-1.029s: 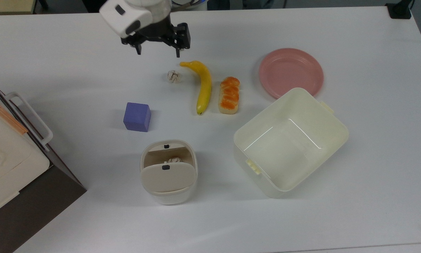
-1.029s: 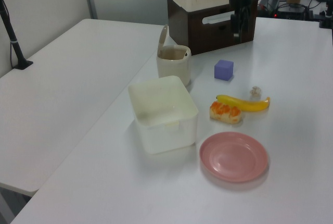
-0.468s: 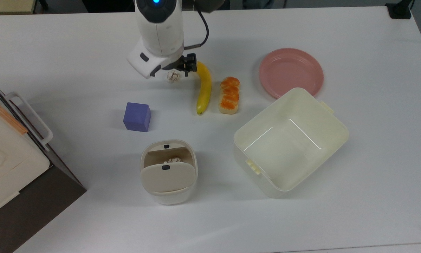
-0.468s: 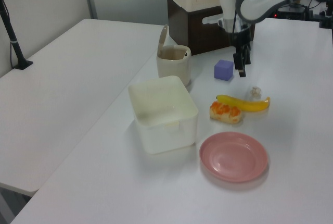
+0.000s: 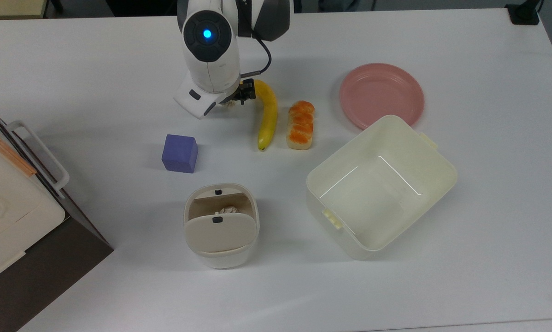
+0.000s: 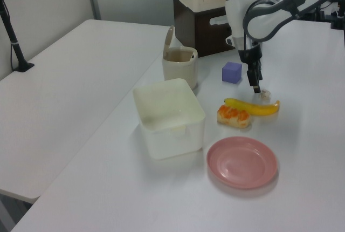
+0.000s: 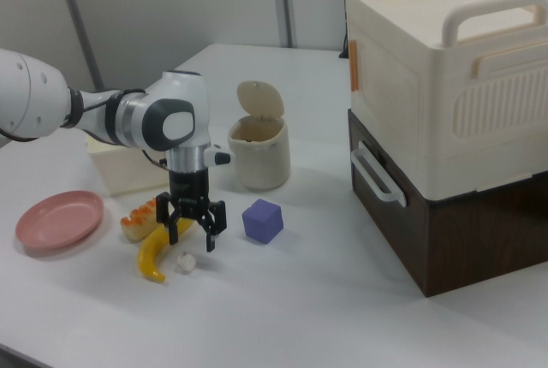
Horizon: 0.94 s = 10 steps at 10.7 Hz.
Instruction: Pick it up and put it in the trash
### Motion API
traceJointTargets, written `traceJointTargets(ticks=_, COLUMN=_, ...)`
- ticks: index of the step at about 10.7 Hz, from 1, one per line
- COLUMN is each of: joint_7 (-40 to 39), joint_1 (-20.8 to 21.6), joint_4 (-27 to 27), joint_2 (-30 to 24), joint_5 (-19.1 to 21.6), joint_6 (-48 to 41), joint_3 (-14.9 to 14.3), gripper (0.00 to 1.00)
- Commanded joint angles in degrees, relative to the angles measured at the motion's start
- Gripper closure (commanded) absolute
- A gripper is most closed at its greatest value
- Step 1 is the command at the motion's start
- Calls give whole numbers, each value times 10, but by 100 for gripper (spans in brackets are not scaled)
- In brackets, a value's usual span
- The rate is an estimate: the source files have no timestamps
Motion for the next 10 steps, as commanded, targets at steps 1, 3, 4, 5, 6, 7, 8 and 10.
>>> traceJointTargets(ticks=1, joint_7=-8, joint_1=17, joint_4=-42, joint_2=-15, joint_5=-15, joint_6=20, joint_3=-5, gripper=10)
traceJointTargets(ticks=3, joint_7=-5, joint_1=31, joint_4=-52, joint_2=-3, joint_5=-17, joint_6=28, joint_3=-5, gripper=22)
traceJointTargets(ticks=4, joint_7=-4, joint_1=34, joint_4=-51, joint_2=1, joint_5=-17, joint_6=30, joint_3=-5, gripper=33)
traceJointTargets(ticks=5, joint_7=-5, joint_1=34, joint_4=-51, joint_2=1, joint_5=-20, joint_6=31, joint_3=-5, gripper=50)
traceJointTargets(ticks=6, joint_7=-5, joint_1=33, joint_4=-50, joint_2=1, joint_5=-21, joint_6=31, joint_3=-5, gripper=65)
traceJointTargets(ticks=7, joint_7=-8, joint_1=34, joint_4=-48, joint_2=1, joint_5=-23, joint_6=30, joint_3=-6, gripper=73)
traceJointTargets(ticks=8, joint_7=-12, joint_1=32, joint_4=-45, joint_2=-5, joint_5=-26, joint_6=30, joint_3=-6, gripper=81)
traceJointTargets(ticks=10, joint_7=-34, joint_1=29, joint_4=-23, joint_2=-28, joint_5=-30, joint_6=23, joint_3=-6, gripper=87)
